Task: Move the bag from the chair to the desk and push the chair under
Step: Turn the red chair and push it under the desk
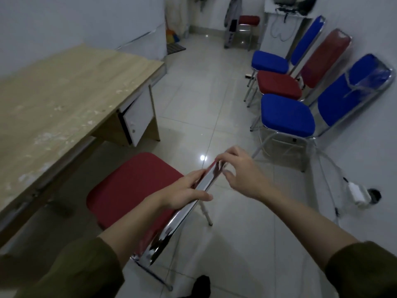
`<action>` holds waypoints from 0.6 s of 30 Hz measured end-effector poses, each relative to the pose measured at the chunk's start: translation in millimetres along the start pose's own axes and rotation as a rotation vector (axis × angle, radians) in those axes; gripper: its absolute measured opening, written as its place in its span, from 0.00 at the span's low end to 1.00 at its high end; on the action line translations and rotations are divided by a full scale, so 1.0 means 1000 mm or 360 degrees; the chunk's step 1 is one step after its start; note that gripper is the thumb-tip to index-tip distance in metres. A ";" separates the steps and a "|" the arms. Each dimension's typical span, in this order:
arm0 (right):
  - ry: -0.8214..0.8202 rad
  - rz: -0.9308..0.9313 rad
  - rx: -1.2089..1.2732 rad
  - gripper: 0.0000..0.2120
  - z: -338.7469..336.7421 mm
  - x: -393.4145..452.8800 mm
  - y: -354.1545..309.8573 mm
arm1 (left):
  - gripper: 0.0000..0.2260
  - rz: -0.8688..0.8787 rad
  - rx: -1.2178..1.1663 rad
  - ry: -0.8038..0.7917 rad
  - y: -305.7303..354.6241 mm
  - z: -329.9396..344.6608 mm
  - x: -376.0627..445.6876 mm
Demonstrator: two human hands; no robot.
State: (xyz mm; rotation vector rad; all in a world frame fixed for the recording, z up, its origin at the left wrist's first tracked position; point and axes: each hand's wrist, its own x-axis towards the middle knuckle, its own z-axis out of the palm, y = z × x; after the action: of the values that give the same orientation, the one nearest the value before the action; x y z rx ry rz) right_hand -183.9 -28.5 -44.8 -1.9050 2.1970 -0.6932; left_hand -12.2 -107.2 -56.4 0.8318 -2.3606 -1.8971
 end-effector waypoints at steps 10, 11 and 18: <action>-0.0321 -0.0541 0.0232 0.15 0.012 0.051 0.052 | 0.31 -0.0337 0.0148 0.0228 0.009 0.005 0.009; -0.0340 -0.0577 0.0260 0.16 0.014 0.054 0.058 | 0.33 -0.0406 0.0161 0.0259 0.010 0.005 0.009; -0.0579 -0.0931 0.0260 0.12 0.015 0.084 0.076 | 0.36 -0.0849 -0.0030 0.0548 0.011 0.010 0.005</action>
State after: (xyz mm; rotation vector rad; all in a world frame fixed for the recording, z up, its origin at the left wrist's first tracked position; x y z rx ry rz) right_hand -261.4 -107.2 -76.0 -2.3681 1.3332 -0.5183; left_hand -24.4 -98.4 -51.1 1.7625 -2.0443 -1.7151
